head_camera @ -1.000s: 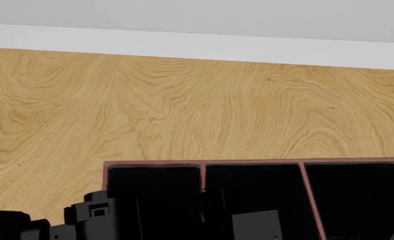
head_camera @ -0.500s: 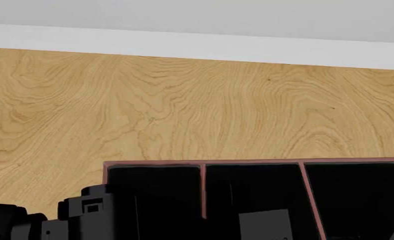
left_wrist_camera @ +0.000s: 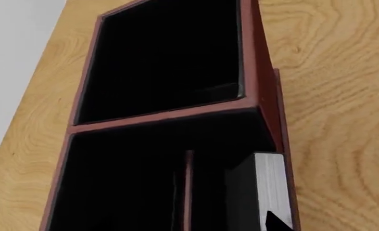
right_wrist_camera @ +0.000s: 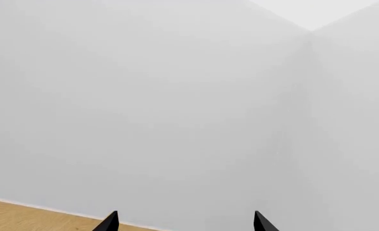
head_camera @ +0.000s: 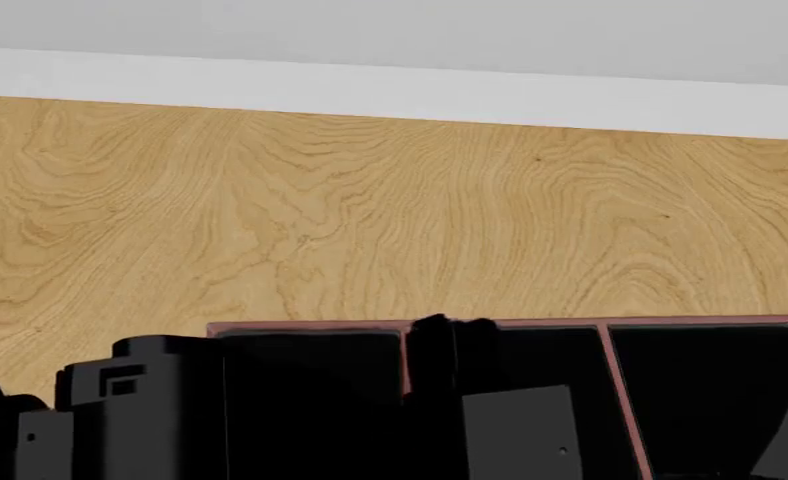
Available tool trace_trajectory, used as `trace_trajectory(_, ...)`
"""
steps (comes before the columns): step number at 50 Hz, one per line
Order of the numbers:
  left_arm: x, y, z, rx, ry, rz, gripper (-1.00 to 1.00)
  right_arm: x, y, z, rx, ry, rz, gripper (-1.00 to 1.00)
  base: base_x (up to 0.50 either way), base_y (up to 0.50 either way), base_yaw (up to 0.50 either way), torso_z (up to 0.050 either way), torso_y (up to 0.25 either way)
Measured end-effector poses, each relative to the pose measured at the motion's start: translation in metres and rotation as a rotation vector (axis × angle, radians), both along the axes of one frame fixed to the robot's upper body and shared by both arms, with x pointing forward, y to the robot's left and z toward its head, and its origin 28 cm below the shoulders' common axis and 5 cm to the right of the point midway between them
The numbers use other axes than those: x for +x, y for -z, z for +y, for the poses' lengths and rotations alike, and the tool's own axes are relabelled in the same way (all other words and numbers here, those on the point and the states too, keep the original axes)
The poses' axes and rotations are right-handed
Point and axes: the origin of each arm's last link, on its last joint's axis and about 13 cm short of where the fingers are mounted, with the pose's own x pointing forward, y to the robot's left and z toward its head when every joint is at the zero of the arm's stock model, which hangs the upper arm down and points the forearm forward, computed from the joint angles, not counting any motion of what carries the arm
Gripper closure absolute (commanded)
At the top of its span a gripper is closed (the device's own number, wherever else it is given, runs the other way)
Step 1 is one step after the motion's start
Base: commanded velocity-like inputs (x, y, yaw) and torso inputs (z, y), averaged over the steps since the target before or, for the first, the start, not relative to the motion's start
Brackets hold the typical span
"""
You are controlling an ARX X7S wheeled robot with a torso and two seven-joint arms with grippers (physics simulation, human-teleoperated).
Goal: Pick up the book and place it in the back compartment of the caddy.
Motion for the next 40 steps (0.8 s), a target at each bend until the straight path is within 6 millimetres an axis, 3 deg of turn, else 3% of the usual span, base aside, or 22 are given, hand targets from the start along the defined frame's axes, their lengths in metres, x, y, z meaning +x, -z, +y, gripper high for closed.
trace_trajectory(40, 0.014, -0.014, 0.013, -0.063, -0.053, -0.136, -1.0, 0.0, -0.001, 0.0, -0.004, -0.001, -0.01, -1.0, 0.0, 0.0, 0.0, 0.0, 0.0)
